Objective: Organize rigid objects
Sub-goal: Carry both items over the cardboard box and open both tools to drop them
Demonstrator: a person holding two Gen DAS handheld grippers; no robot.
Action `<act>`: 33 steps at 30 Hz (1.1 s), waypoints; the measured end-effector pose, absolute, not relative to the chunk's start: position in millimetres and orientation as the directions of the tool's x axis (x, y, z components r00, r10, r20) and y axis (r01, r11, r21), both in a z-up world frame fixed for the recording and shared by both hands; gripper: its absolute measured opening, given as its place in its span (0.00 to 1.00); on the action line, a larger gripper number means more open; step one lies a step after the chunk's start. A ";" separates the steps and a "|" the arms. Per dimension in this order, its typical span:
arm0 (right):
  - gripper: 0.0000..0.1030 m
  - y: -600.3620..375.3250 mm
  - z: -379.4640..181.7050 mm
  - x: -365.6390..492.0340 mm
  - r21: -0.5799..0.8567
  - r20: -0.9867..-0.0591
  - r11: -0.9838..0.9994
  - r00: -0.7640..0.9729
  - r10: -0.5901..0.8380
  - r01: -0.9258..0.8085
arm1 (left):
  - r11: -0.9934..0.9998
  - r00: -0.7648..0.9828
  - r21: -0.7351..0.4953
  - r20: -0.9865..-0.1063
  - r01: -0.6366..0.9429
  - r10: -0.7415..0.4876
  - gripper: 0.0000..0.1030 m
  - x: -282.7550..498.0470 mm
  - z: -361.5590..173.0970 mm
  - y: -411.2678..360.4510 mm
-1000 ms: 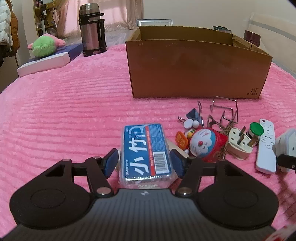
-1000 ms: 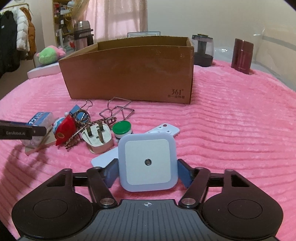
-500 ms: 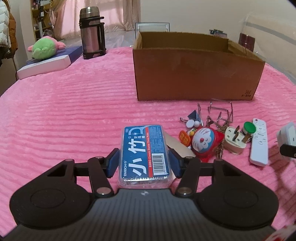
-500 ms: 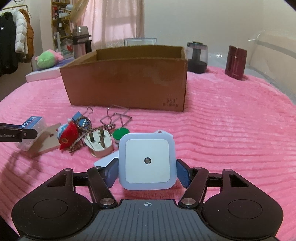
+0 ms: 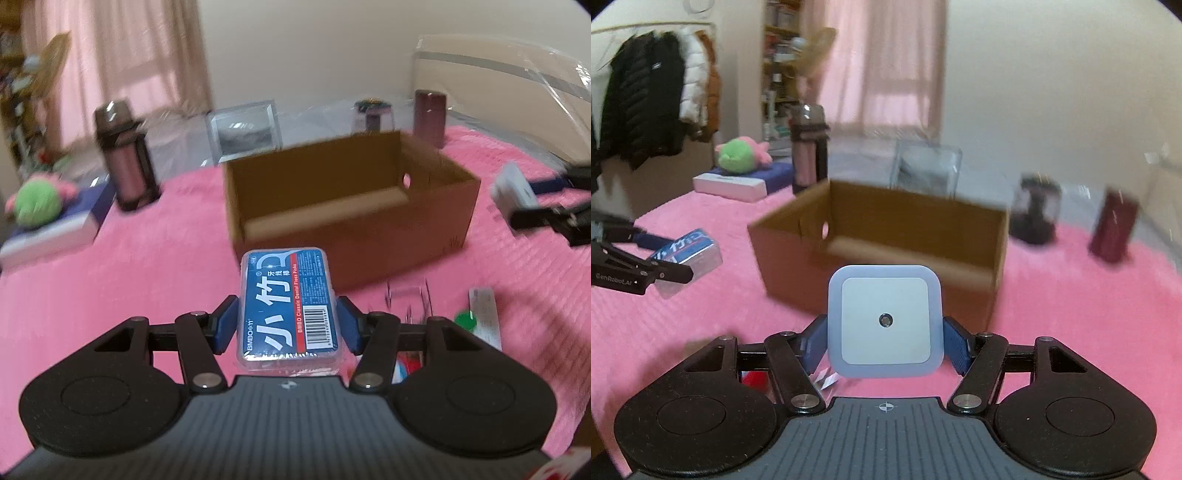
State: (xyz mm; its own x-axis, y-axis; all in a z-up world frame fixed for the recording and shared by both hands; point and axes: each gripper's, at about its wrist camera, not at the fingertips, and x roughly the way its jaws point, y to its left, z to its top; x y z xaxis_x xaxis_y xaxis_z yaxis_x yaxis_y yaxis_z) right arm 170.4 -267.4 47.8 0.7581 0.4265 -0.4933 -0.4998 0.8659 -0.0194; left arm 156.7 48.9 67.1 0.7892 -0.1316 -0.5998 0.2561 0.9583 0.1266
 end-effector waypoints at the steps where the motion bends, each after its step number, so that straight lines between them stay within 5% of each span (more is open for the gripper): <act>1: 0.60 -265.0 55.1 181.1 -0.045 -0.489 0.860 0.762 0.425 -0.509 | 0.953 0.789 0.131 -0.598 0.274 -0.144 0.50 166.8 72.7 47.7; 8: 0.60 -243.2 79.1 271.8 -0.142 -0.567 0.795 0.707 0.424 -0.590 | 0.905 0.783 0.203 -0.592 0.374 -0.191 0.50 247.1 97.8 30.1; 19: 0.60 -217.5 30.7 374.6 -0.100 -0.781 0.790 0.540 0.315 -0.605 | 0.882 0.676 0.174 -0.710 0.439 -0.197 0.50 348.4 62.6 6.7; 33: 0.60 -219.0 -1.8 393.1 -0.053 -0.827 0.814 0.483 0.288 -0.578 | 0.892 0.582 0.102 -0.789 0.441 -0.197 0.51 371.2 13.5 4.6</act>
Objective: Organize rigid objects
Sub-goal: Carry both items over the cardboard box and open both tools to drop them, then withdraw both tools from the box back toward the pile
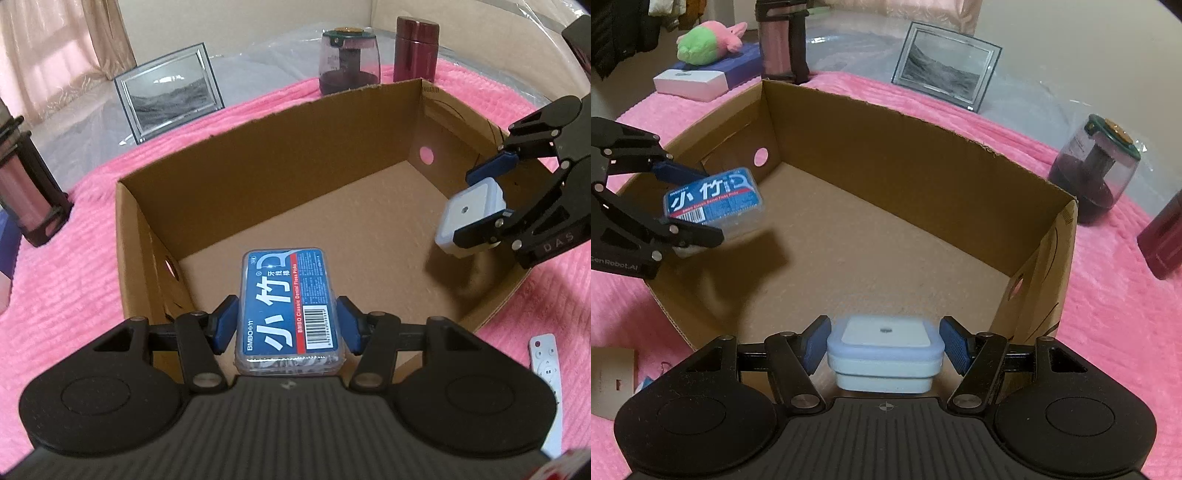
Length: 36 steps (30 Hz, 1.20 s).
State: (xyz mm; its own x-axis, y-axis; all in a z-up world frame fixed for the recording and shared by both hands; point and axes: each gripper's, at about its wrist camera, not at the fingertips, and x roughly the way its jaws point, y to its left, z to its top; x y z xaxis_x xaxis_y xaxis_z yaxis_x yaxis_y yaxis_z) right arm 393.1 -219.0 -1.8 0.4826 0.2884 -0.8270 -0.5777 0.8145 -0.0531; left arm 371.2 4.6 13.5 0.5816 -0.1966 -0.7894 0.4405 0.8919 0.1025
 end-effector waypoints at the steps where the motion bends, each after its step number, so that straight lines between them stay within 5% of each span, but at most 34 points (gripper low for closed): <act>1: 0.60 -218.6 -1.6 392.7 -0.055 -0.825 0.813 0.484 0.290 -0.580 | 0.894 0.579 0.095 -0.791 0.437 -0.199 0.51 371.8 12.7 5.5; 16: 0.60 -233.0 42.1 349.5 0.003 -0.666 0.865 0.645 0.376 -0.502 | 0.934 0.671 0.051 -0.710 0.353 -0.214 0.50 342.1 42.5 20.8; 27: 0.60 -250.9 85.1 226.2 0.035 -0.504 0.890 0.761 0.408 -0.454 | 0.952 0.761 0.016 -0.606 0.305 -0.233 0.50 239.0 86.6 24.2; 36: 0.60 -257.9 57.4 134.9 0.091 -0.489 0.915 0.783 0.385 -0.393 | 0.971 0.801 0.015 -0.569 0.239 -0.188 0.51 148.3 75.8 34.8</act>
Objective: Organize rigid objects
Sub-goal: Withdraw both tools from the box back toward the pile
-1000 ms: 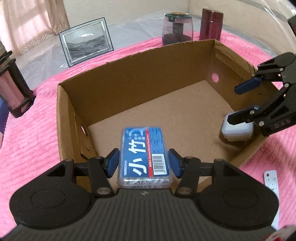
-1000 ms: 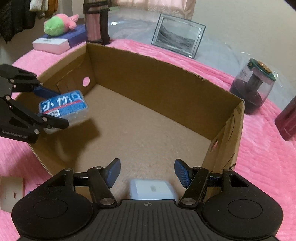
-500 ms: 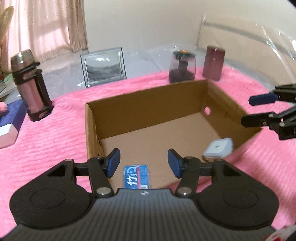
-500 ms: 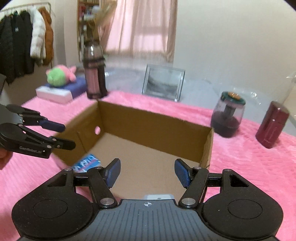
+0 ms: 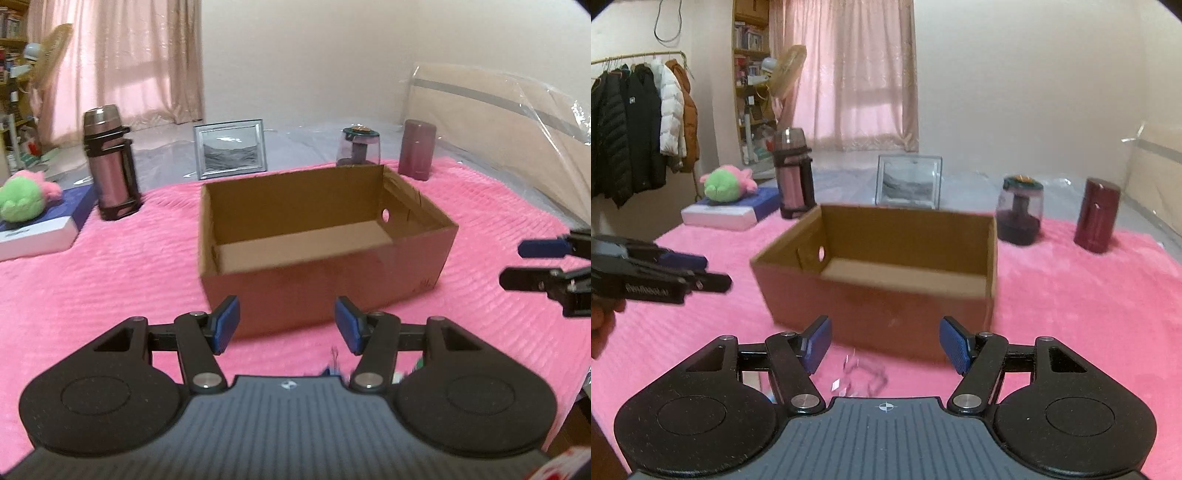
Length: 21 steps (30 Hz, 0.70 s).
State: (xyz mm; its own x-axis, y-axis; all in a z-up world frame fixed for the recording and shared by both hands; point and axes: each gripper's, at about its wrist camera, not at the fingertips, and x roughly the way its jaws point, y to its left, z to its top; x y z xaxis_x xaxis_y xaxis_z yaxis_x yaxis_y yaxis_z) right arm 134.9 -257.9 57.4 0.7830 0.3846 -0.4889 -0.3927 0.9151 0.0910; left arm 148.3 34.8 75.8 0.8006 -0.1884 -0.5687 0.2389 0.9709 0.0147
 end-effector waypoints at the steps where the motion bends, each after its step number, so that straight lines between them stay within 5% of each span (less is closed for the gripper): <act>1: 0.60 -258.4 51.5 126.7 0.096 -0.495 0.920 0.783 0.376 -0.381 | 0.973 0.804 0.010 -0.565 0.231 -0.185 0.51 139.3 73.3 36.2; 16: 0.61 -252.4 -16.8 82.1 0.154 -0.607 0.964 0.749 0.267 -0.218 | 0.989 0.785 -0.020 -0.605 0.150 -0.131 0.62 83.8 15.6 65.6; 21: 0.70 -244.3 -32.1 86.8 0.147 -0.633 0.972 0.738 0.235 -0.183 | 0.968 0.762 0.019 -0.620 0.249 -0.184 0.70 85.5 -5.3 70.6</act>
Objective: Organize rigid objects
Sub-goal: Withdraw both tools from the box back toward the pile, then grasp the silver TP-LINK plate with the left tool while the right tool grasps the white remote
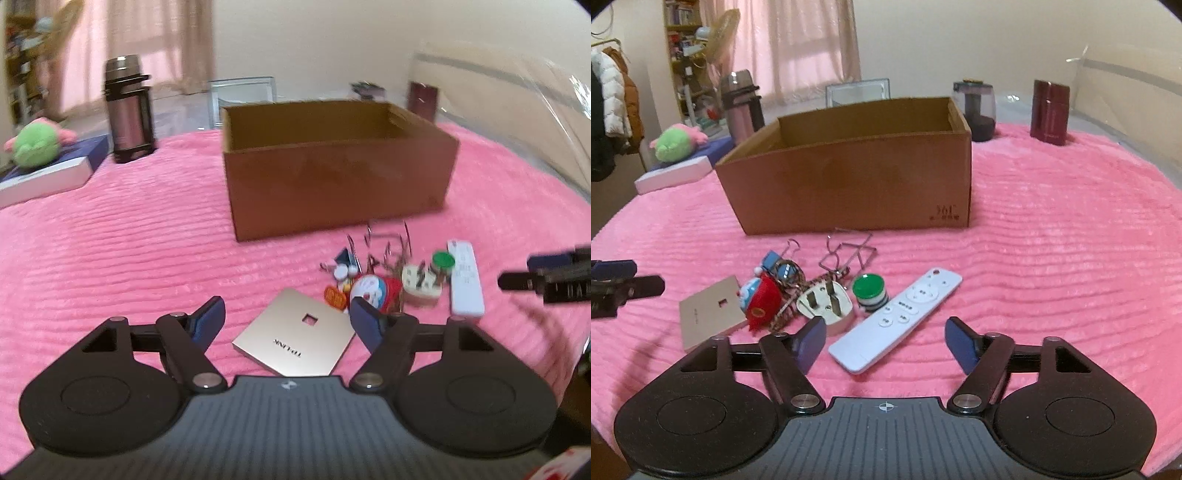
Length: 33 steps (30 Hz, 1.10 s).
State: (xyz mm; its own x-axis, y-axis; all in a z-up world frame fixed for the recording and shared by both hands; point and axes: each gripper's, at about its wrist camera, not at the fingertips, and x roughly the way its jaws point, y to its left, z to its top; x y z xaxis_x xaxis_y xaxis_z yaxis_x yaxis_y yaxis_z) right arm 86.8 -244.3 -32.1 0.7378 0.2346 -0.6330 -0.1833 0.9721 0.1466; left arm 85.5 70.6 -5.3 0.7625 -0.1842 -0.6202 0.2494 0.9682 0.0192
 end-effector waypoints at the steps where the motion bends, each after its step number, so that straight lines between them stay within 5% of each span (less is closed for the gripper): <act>1: 0.71 -244.1 -35.1 87.8 0.150 -0.635 0.973 0.737 0.232 -0.178 | 0.961 0.755 0.028 -0.625 0.275 -0.198 0.73 87.3 -9.9 71.5; 19: 0.76 -230.9 -64.5 112.1 0.146 -0.673 0.983 0.716 0.184 -0.115 | 0.805 0.568 0.076 -0.747 0.589 -0.346 0.88 140.9 -69.9 72.3; 33: 0.76 -211.5 -88.5 138.9 0.059 -0.722 0.997 0.688 0.080 -0.054 | 0.857 0.560 0.012 -0.762 0.514 -0.325 0.85 150.4 -78.7 66.6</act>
State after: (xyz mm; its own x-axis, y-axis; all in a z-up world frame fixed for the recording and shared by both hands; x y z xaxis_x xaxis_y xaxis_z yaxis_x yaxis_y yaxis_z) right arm 138.9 -211.5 -88.5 0.6877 0.0796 -0.7217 -0.0539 0.9968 0.0586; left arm 150.4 66.6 -78.7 0.5595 -0.3252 -0.7623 0.5145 0.8574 0.0118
